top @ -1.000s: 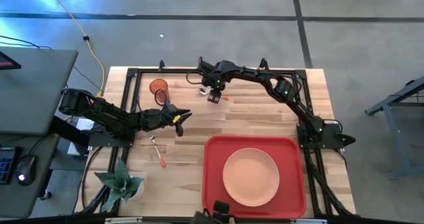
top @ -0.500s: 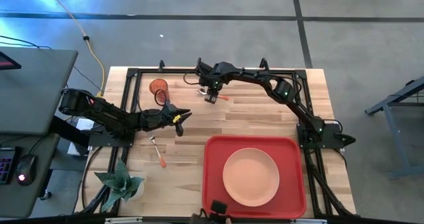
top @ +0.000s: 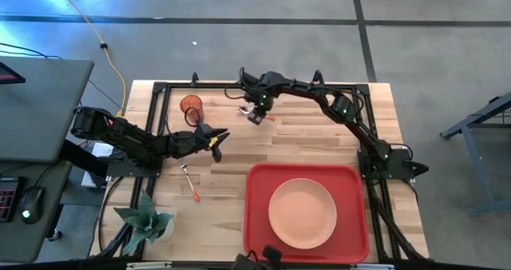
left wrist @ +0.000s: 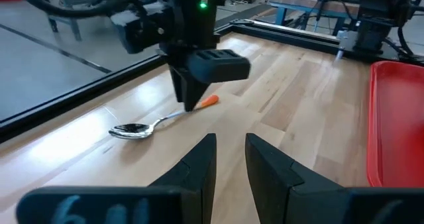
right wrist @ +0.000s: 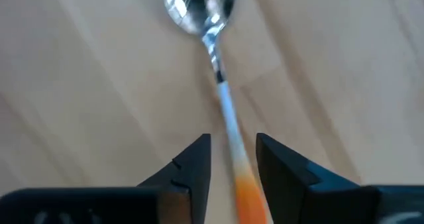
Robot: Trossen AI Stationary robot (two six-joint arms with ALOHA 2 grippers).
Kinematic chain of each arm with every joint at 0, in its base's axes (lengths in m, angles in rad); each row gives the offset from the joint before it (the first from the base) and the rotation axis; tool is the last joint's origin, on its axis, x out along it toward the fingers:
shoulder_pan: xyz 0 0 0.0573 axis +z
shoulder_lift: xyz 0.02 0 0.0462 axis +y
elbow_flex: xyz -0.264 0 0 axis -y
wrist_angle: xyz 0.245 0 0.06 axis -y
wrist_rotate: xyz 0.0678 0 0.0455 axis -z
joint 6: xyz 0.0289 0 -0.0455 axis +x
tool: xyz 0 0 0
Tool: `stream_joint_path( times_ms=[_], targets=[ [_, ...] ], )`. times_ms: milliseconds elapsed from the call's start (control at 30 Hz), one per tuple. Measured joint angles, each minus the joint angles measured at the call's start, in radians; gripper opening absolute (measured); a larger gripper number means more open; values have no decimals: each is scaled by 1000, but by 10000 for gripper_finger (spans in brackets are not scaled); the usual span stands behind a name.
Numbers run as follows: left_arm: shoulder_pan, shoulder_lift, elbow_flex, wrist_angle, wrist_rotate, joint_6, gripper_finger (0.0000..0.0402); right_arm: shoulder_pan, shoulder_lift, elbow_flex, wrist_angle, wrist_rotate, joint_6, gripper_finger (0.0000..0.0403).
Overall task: Pick and place plate/cup/fork/spoon on tray
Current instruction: Put the orange spoon on the red tray to the left of the orange plate
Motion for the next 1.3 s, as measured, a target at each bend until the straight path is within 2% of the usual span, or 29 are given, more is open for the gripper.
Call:
stream_joint_path(
  times_ms=[100, 200, 267, 333, 467, 533, 700, 833, 967, 1033, 1200, 1300],
  targets=[
    [0, 0, 0, 0, 0, 2, 69, 11, 0, 0, -15, -52, -27, 90],
    [0, 0, 0, -1, 0, 3, 69, 30, 0, 0, -19, -170, -60, 71],
    [0, 0, 0, -1, 0, 3, 69, 45, 0, 0, -12, -201, -69, 59],
    [0, 0, 0, -1, -3, 2, 69, 58, 0, 25, -9, -143, -50, 48],
    [0, 0, 0, -12, -59, -39, 69, 65, 0, 111, 40, 107, 67, 34],
    [0, 0, 1, -22, -91, -60, 69, 64, 0, 161, 61, 162, 110, 33],
    [0, 0, 1, -36, -110, -86, 69, 66, -3, 189, 132, 84, 102, 60],
    [0, 0, 1, -53, -110, -86, 69, 79, 12, 159, 165, 97, 140, 107],
    [0, 0, 0, -62, -106, -103, 69, 86, 40, 156, 244, 140, 335, 152],
    [0, 0, 1, -64, -98, -105, 69, 87, 40, 156, 319, 139, 368, 167],
    [0, 0, 1, -74, -95, -123, 69, 81, 39, 157, 322, 209, 393, 178],
    [0, 0, 1, -77, -86, -126, 69, 56, 39, 157, 279, 170, 418, 174]
  ],
)
